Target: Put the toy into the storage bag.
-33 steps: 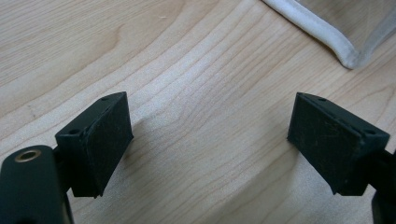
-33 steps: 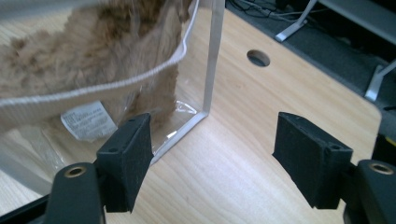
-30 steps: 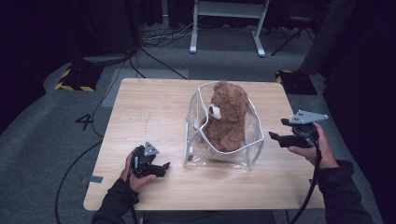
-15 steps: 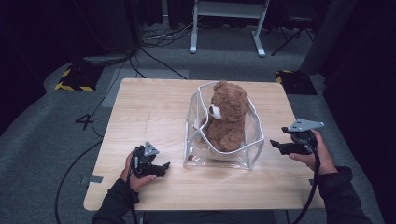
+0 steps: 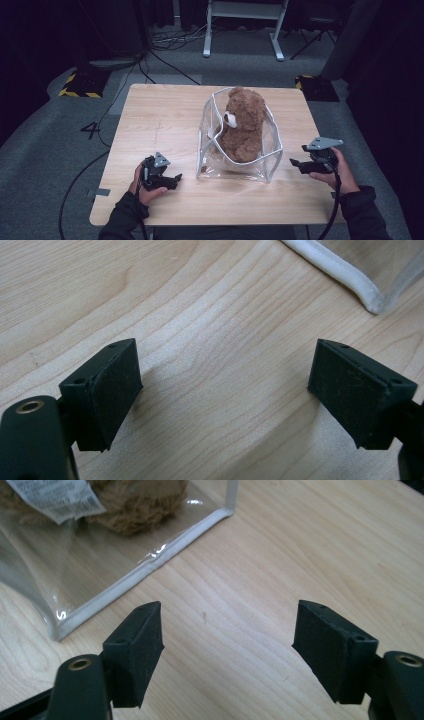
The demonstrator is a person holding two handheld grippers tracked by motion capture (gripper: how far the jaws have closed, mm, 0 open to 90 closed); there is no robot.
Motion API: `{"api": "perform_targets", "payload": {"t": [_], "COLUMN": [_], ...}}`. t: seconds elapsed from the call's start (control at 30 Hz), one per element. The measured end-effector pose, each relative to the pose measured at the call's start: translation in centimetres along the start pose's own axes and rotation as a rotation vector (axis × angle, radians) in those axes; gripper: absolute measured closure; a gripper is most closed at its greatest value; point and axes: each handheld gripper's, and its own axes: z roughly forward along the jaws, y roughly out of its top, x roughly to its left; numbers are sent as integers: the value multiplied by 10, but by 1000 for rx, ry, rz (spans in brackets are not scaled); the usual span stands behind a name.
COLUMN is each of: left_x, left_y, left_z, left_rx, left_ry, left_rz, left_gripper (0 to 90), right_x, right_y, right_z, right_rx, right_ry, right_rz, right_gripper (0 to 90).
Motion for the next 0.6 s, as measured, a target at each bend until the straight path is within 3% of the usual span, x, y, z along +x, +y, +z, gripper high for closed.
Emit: {"api": "perform_targets", "payload": {"t": [0.6], "left_x": [0], "left_y": [0], "left_z": [0], "left_rx": [1], "left_ry": [-2], "left_rz": [-3], "left_gripper": [137], "right_x": [3], "right_y": [-32], "right_z": [14], "right_rx": [33], "right_ry": [22], "right_rz": [51], "right_gripper": [278]}}
